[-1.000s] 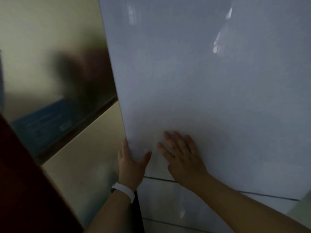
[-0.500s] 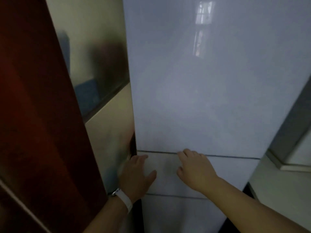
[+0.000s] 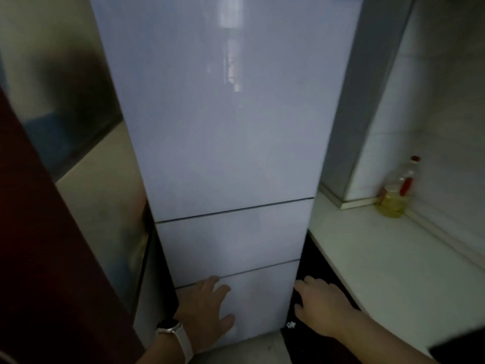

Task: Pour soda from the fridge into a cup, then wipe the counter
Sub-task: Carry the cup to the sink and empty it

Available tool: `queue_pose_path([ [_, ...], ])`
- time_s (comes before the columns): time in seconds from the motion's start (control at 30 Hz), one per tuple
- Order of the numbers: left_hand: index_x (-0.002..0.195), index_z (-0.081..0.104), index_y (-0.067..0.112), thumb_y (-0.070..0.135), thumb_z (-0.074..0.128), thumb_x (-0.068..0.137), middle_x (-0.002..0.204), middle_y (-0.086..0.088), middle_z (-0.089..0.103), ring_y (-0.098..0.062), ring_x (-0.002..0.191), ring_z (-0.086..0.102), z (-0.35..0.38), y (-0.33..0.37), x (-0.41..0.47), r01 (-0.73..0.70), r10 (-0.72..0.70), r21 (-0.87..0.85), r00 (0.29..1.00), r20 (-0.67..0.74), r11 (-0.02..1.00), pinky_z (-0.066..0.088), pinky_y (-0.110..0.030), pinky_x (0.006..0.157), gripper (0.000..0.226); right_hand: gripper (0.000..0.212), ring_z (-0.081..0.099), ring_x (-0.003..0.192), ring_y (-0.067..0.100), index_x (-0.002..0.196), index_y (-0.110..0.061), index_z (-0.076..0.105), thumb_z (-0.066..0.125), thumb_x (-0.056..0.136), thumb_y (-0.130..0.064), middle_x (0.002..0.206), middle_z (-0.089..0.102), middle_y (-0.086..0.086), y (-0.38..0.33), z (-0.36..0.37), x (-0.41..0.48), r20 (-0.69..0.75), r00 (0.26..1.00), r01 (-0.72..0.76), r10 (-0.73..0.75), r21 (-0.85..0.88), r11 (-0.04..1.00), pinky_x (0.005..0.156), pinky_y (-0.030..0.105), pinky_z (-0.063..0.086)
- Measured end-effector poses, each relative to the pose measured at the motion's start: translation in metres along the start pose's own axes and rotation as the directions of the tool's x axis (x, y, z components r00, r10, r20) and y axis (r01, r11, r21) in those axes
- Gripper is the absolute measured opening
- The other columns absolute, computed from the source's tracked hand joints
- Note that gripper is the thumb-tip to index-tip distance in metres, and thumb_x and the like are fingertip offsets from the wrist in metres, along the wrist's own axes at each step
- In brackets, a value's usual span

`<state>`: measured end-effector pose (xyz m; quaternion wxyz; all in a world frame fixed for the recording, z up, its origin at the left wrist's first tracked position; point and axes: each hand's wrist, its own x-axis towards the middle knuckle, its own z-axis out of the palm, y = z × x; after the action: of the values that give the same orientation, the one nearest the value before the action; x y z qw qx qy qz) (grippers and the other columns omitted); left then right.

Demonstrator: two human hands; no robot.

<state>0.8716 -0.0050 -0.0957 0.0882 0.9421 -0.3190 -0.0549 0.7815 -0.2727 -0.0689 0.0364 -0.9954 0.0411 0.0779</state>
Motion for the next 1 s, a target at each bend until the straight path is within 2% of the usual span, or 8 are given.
queue_pose_path([
  [0.07,0.142,0.048,0.028,0.060,0.057,0.082,0.155,-0.002,0.035,-0.022,0.143,0.034,-0.001,0.023,-0.002,-0.049,0.049,-0.011,0.999,0.021,0.999,0.031,-0.037,0.115,0.069,0.030,0.051,0.102,0.021,0.117,-0.021,0.051,0.043,0.095,-0.041,0.116,0.053,0.002,0.013,0.004,-0.028,-0.017,0.998,-0.067,0.067,0.037,0.997,0.071,0.031,0.034],
  [0.17,0.121,0.069,0.020,0.055,0.070,0.070,0.134,-0.011,0.061,-0.033,0.119,0.062,0.006,0.061,0.000,-0.187,0.186,-0.001,0.979,-0.078,0.982,0.053,-0.047,0.096,0.062,0.035,0.051,0.104,0.022,0.119,-0.021,0.051,0.044,0.094,-0.044,0.116,0.053,0.002,0.033,0.012,-0.076,-0.026,0.985,-0.170,0.172,0.075,0.983,0.075,0.032,0.038],
  [0.2,0.126,0.066,0.024,0.058,0.067,0.072,0.138,-0.008,0.057,-0.030,0.124,0.059,0.006,0.077,-0.001,-0.223,0.223,0.014,0.973,-0.059,0.975,0.052,-0.045,0.097,0.063,0.037,0.051,0.106,0.023,0.121,-0.020,0.050,0.044,0.093,-0.045,0.118,0.053,0.003,0.041,0.015,-0.095,-0.033,0.977,-0.207,0.210,0.084,0.975,0.077,0.033,0.039],
  [0.27,0.144,0.045,0.033,0.064,0.053,0.083,0.155,0.003,0.034,-0.016,0.142,0.034,0.014,0.108,-0.005,-0.274,0.272,0.041,0.961,0.048,0.961,0.037,-0.035,0.111,0.068,0.042,0.051,0.110,0.024,0.125,-0.020,0.049,0.043,0.092,-0.046,0.121,0.052,0.003,0.055,0.021,-0.136,-0.050,0.955,-0.287,0.292,0.100,0.953,0.082,0.034,0.040],
  [0.33,0.148,0.035,0.036,0.064,0.049,0.088,0.160,0.007,0.022,-0.010,0.146,0.022,0.023,0.140,-0.011,-0.330,0.329,-0.002,0.942,0.072,0.944,0.028,-0.030,0.115,0.068,0.043,0.050,0.112,0.025,0.128,-0.021,0.048,0.042,0.093,-0.045,0.124,0.051,0.003,0.067,0.027,-0.184,-0.066,0.925,-0.366,0.374,0.108,0.924,0.085,0.035,0.041],
  [0.53,0.150,0.036,0.037,0.069,0.043,0.087,0.159,0.008,0.029,-0.012,0.144,0.027,0.035,0.265,-0.077,-0.530,0.531,-0.033,0.845,0.059,0.847,0.027,-0.031,0.114,0.071,0.050,0.046,0.122,0.025,0.134,-0.023,0.046,0.041,0.091,-0.048,0.134,0.047,0.001,0.093,0.047,-0.358,-0.127,0.807,-0.565,0.577,0.121,0.816,0.096,0.038,0.042],
  [0.8,0.142,0.048,0.039,0.069,0.049,0.083,0.152,0.010,0.041,-0.012,0.141,0.034,0.064,0.436,-0.173,-0.785,0.783,-0.029,0.613,0.102,0.618,0.031,-0.032,0.113,0.066,0.054,0.044,0.123,0.023,0.138,-0.024,0.043,0.040,0.093,-0.054,0.136,0.046,-0.001,0.093,0.083,-0.587,-0.163,0.530,-0.808,0.832,0.200,0.554,0.098,0.037,0.038],
  [1.0,0.145,0.044,0.039,0.066,0.042,0.089,0.153,0.014,0.038,-0.011,0.141,0.032,0.090,0.553,-0.242,-0.926,0.917,-0.058,0.357,0.178,0.372,0.031,-0.030,0.110,0.062,0.052,0.044,0.124,0.023,0.135,-0.025,0.045,0.040,0.092,-0.054,0.133,0.046,-0.002,0.069,0.108,-0.722,-0.120,0.259,-0.924,0.958,0.259,0.282,0.100,0.036,0.036],
])
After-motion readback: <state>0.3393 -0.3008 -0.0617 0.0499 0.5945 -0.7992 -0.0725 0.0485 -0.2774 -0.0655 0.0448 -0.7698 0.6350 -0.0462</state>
